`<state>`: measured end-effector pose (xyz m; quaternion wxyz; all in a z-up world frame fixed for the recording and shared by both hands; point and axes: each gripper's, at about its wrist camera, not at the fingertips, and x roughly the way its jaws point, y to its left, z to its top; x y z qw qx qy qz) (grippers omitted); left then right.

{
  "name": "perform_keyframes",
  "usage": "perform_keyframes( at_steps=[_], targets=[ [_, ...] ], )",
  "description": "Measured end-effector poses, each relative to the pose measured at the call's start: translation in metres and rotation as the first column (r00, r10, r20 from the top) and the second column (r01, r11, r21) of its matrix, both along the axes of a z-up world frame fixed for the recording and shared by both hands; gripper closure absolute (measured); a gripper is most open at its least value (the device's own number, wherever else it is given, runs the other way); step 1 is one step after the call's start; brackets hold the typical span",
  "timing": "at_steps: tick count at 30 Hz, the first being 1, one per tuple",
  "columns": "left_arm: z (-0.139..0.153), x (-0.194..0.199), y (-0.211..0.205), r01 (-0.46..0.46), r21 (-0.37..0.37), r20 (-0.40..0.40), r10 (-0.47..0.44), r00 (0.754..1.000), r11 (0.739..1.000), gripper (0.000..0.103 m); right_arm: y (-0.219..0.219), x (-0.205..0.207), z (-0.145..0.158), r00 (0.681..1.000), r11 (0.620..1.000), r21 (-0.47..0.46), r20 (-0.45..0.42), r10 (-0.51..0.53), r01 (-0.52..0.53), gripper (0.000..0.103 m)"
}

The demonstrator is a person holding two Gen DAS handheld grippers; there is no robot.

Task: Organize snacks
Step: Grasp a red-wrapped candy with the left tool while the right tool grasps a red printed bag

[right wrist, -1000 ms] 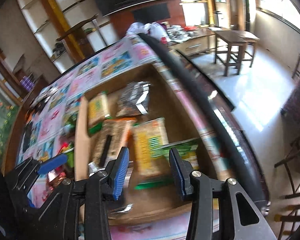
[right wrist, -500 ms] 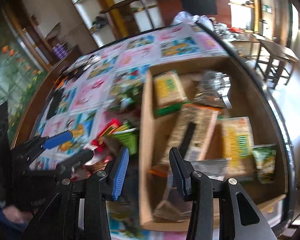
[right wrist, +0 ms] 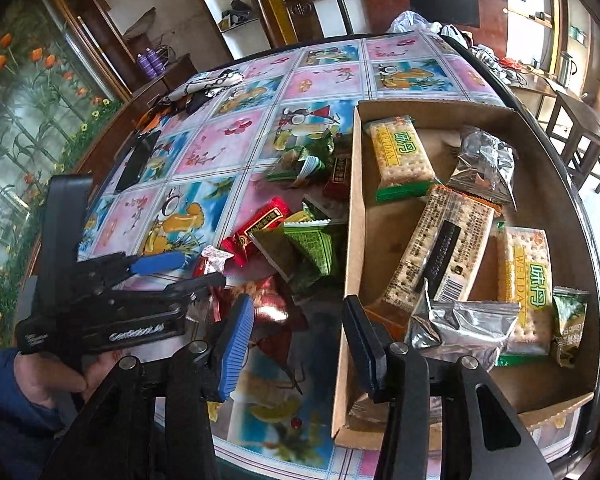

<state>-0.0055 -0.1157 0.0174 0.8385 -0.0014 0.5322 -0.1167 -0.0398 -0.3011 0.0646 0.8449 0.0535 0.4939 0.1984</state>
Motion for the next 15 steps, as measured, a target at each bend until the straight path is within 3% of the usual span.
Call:
perform_keyframes(
  at_steps=[2, 6, 15],
  targets=[
    [0.000, 0.003, -0.002, 0.003, 0.022, 0.011, -0.003, 1.000, 1.000, 0.045, -0.001, -0.001, 0.000, 1.000, 1.000, 0.004, 0.000, 0.002, -0.002, 0.052],
    [0.000, 0.002, 0.001, 0.007, 0.079, 0.035, -0.010, 0.999, 0.997, 0.068, 0.002, -0.002, -0.001, 1.000, 1.000, 0.014, -0.006, 0.014, -0.014, 0.050],
    [0.002, -0.016, 0.044, -0.057, 0.110, 0.046, 0.052, 0.998, 0.992, 0.068, 0.031, 0.012, -0.023, 0.992, 0.996, 0.072, -0.113, 0.059, -0.051, 0.046]
  ],
)
